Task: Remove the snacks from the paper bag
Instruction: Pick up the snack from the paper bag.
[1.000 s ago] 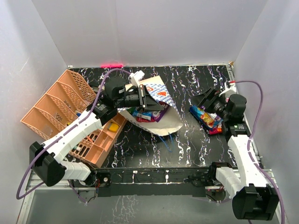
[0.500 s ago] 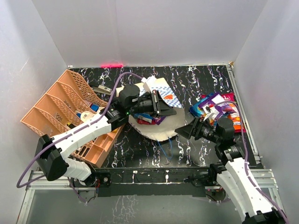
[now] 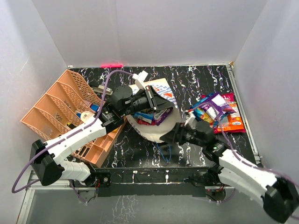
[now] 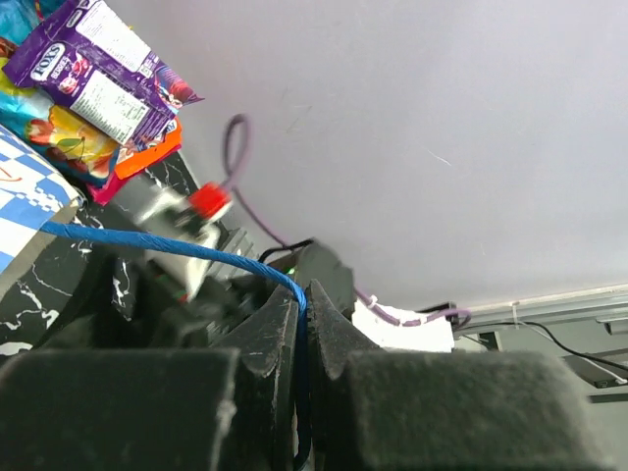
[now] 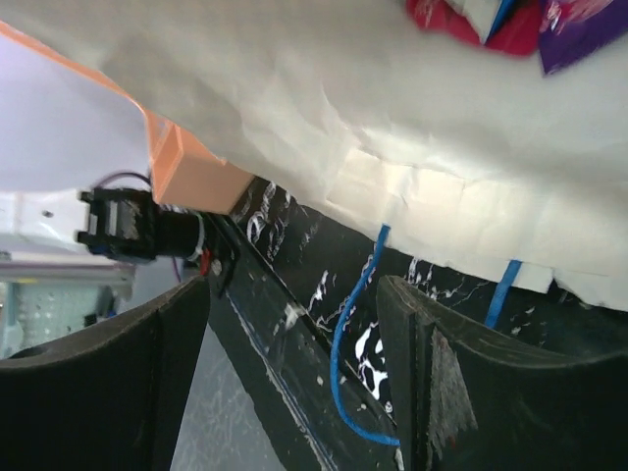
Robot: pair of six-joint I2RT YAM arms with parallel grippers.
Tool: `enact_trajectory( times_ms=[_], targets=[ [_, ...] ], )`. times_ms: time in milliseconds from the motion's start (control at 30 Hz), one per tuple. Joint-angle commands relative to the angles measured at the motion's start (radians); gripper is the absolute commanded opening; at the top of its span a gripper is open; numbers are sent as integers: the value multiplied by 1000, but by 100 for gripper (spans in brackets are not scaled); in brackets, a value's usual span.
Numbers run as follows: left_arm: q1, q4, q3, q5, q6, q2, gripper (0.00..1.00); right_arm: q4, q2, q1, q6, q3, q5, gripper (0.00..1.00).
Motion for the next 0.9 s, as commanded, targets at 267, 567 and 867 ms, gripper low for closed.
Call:
enact_trajectory(
  times_ms=[267, 567, 867],
  targets=[
    [-7, 112, -100, -20, -34, -104, 0, 269, 420, 499, 91, 150, 897, 62],
    [-9, 157, -101, 37, -89, -81, 0, 630, 626, 622, -33, 121, 1018, 51],
    [-15, 200, -81, 60, -101, -61, 0, 727, 824, 724, -64, 186, 923, 49]
  ],
)
